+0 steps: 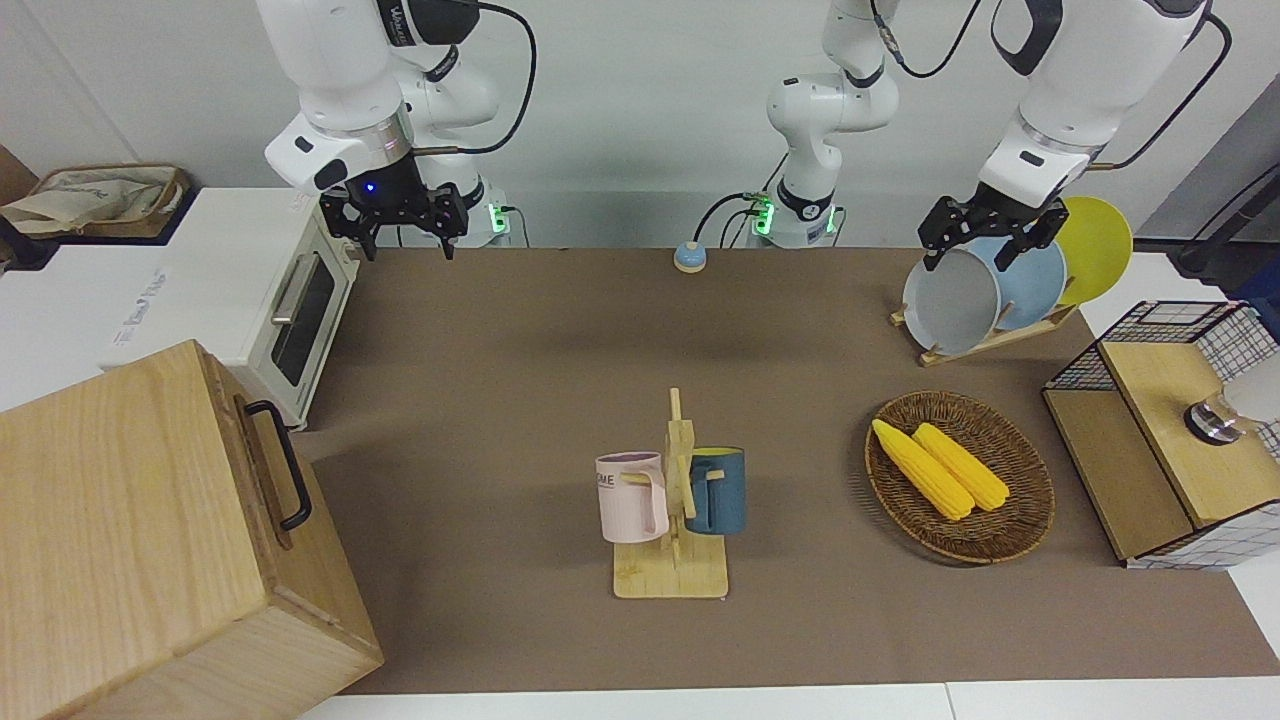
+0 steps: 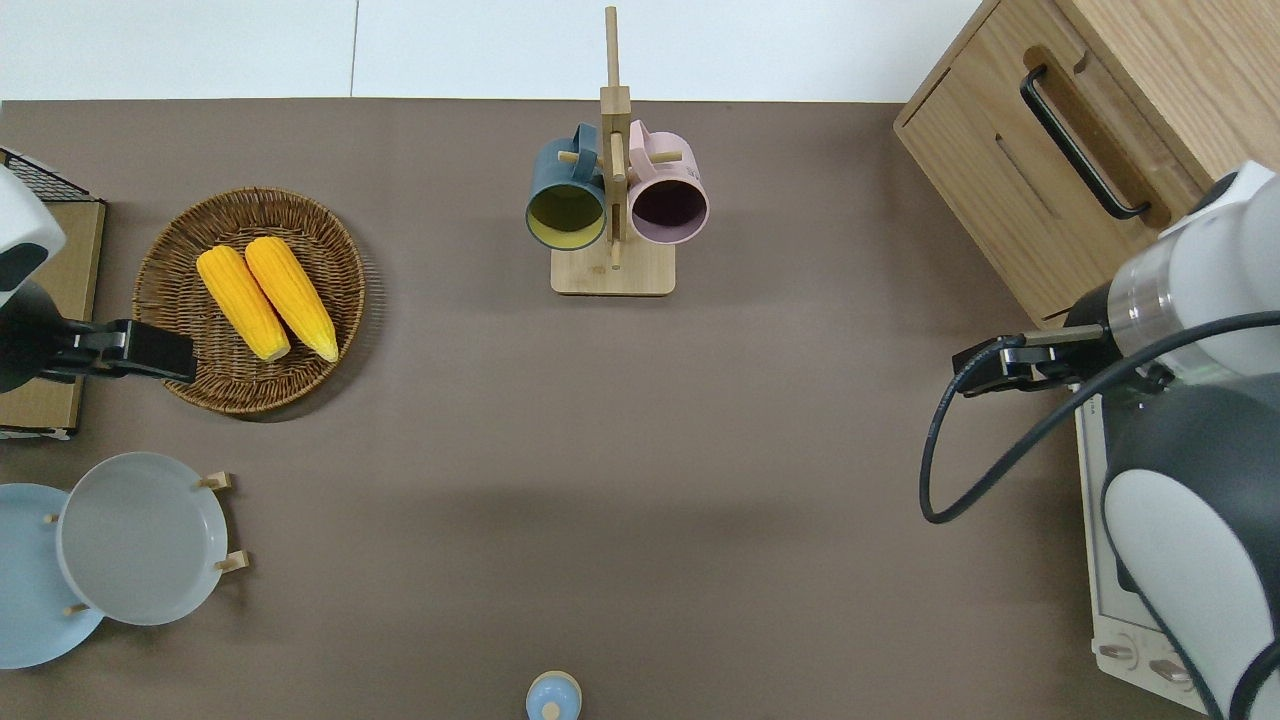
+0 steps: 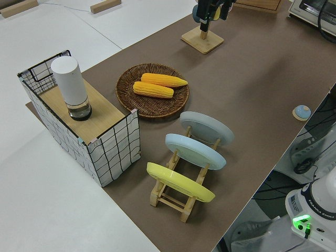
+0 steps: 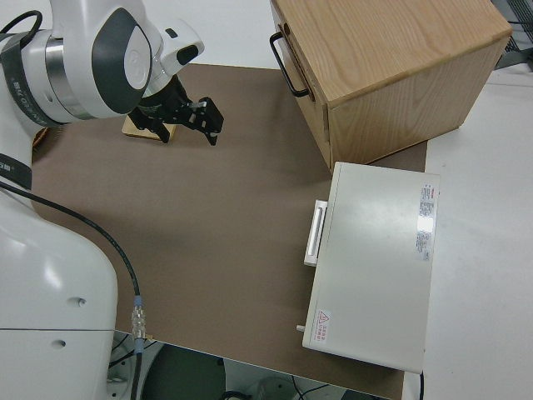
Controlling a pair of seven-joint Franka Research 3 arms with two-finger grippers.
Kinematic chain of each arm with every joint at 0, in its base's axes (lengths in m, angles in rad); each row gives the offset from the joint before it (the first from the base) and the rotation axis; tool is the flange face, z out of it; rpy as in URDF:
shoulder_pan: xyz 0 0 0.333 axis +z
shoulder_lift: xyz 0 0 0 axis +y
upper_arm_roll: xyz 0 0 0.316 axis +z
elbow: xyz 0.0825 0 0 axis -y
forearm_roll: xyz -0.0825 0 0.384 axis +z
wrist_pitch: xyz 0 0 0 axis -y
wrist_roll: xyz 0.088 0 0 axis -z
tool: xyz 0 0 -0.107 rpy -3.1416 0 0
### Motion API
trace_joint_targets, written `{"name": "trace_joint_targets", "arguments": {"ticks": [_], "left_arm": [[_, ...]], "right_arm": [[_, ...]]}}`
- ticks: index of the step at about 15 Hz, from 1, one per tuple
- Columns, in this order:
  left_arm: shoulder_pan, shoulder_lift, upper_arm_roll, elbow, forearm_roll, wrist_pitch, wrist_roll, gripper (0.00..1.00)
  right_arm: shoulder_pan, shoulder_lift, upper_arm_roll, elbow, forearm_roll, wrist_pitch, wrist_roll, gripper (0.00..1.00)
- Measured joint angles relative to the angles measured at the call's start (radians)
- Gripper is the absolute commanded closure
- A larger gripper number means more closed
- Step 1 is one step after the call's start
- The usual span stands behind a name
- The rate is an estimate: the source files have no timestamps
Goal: Slide drawer open with right arm
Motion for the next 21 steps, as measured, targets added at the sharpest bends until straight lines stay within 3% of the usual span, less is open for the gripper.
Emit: {"name": "trace_joint_targets", "arguments": {"ticks": [10,16,21], "left_arm": [[0.0,0.0,0.0,0.0,0.0,0.0,0.0,0.01],[0.0,0.0,0.0,0.0,0.0,0.0,0.0,0.01],[0.0,0.0,0.0,0.0,0.0,0.0,0.0,0.01]], "right_arm": [[-0.021,0.0,-0.011,0.001,0.0,0.001,0.0,0.013],[-0.131,0.001,-0.009,0.001,0.001,0.001,-0.001,0.013],[-0.148,0.003,-0.007,0.001,0.0,0.001,-0.001,0.013]]}}
